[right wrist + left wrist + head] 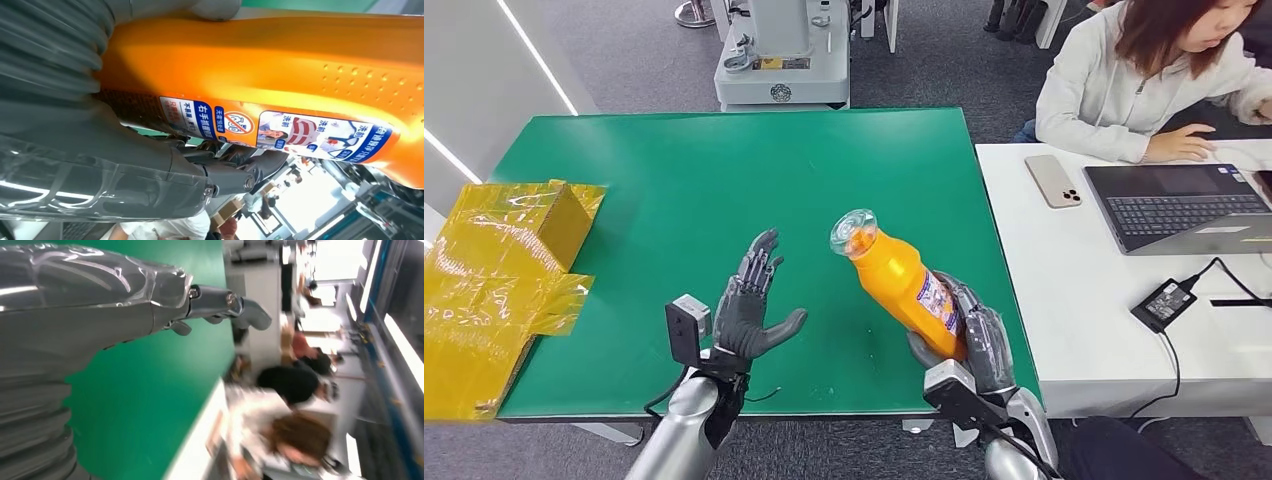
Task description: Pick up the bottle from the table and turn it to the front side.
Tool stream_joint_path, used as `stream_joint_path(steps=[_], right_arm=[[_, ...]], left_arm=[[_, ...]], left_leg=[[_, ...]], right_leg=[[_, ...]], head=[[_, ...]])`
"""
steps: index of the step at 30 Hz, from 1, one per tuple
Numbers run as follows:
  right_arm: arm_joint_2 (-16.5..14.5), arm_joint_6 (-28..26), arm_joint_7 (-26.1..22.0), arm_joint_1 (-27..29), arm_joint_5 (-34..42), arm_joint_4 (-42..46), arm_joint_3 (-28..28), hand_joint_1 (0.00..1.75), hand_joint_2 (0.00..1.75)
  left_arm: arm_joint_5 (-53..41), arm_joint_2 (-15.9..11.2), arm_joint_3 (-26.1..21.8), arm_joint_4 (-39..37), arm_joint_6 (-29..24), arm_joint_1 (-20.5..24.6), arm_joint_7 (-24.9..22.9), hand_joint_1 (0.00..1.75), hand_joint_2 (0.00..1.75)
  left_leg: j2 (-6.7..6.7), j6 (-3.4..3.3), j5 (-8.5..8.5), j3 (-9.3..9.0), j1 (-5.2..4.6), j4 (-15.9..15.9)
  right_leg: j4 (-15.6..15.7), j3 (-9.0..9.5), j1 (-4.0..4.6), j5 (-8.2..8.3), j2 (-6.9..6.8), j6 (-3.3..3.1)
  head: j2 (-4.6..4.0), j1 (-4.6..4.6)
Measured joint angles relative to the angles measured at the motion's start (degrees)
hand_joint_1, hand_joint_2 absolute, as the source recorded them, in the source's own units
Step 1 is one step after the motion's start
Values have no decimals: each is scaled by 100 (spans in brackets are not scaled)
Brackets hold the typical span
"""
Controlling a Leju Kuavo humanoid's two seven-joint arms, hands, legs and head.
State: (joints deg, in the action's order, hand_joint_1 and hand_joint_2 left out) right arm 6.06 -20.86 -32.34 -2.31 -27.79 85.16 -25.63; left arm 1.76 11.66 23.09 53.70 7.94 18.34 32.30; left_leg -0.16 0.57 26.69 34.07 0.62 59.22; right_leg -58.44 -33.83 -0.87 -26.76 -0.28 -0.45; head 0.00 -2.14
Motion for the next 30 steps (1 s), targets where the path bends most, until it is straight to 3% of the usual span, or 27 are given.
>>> stream_joint_path(steps=[6, 9, 17, 30], right_arm=[[-238, 0, 27, -104, 18, 137, 4, 175, 175], [-316, -1, 35, -121, -21, 233, 2, 173, 175], [-441, 97, 192, -134, -246, 381, -38, 174, 175], [-497, 136, 439, -135, -555, 568, 103, 172, 175]], left_arm=[[1061, 381, 49, -360, 964, 430, -440, 0, 175], [1439, 524, 93, -518, 1137, 614, -618, 0, 175], [1676, 795, 205, -984, 876, 993, -715, 0, 175], [1126, 763, 520, -1336, 276, 1160, -445, 0, 175]], left_leg=[[-1, 0, -2, 0, 0, 2], [-1, 0, -1, 1, 0, 2], [-1, 0, -1, 2, 0, 2], [-1, 0, -1, 2, 0, 2]], right_leg=[[-1, 1, 0, 3, -1, 0], [-1, 0, 0, 3, -1, 0], [-1, -1, 0, 2, 0, 0], [0, -1, 0, 2, 1, 0]], head=[[0, 1], [0, 1], [0, 0], [0, -1]])
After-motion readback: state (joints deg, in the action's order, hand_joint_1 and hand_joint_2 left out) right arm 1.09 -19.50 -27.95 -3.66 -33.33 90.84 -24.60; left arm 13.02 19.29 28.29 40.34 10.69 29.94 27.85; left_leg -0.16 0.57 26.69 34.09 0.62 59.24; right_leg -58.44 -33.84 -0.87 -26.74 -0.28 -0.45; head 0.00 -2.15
